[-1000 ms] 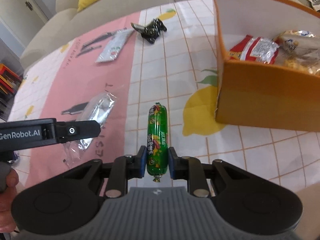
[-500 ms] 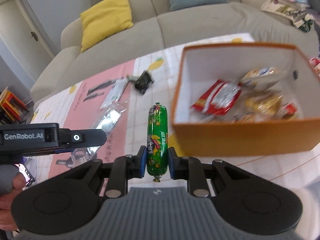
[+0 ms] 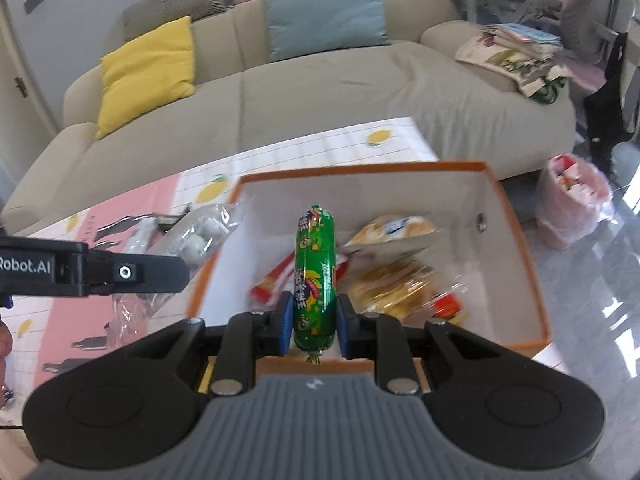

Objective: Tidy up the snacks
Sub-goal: 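Lift the white-ball packet and green sausage toward the orange box with both tools, then open both tools to drop the white-ball packet and sausage into the box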

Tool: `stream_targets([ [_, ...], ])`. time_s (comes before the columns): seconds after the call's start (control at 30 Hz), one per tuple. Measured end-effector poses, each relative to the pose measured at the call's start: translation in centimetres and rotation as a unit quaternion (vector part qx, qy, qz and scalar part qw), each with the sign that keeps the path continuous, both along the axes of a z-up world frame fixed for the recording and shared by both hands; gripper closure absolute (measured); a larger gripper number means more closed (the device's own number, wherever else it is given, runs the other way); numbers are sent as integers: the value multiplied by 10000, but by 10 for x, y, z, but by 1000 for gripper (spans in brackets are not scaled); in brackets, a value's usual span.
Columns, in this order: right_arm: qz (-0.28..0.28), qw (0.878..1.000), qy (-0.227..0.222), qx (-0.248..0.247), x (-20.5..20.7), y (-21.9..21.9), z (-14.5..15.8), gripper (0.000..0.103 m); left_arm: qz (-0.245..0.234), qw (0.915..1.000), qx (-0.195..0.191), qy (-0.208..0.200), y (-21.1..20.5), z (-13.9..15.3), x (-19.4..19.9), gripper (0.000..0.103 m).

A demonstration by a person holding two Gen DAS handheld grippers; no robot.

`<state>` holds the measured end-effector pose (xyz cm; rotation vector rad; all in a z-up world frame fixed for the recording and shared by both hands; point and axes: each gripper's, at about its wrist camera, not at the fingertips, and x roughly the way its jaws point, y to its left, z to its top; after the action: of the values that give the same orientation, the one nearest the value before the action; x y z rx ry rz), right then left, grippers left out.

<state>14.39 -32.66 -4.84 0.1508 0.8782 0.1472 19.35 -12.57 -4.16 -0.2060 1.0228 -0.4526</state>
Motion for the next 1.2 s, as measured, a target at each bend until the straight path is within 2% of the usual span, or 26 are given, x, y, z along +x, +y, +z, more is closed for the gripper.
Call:
stream_targets([
  [0.37, 93, 9979, 541, -352, 31, -19, -34, 84, -461, 9972, 468, 354, -45, -40, 37, 40],
  [0.73, 201, 9919, 1107, -594, 54, -26, -73, 84, -791, 9884, 1078, 715, -71, -80, 54, 40],
  [1.0, 241, 9886, 1337, -645, 63, -26, -90, 83, -894, 9834, 1269, 944, -77, -92, 62, 40],
  [1.2, 252, 9861, 1467, -734, 66, -23, -99, 83, -866, 9812, 1261, 1172, -77, -102, 67, 39],
])
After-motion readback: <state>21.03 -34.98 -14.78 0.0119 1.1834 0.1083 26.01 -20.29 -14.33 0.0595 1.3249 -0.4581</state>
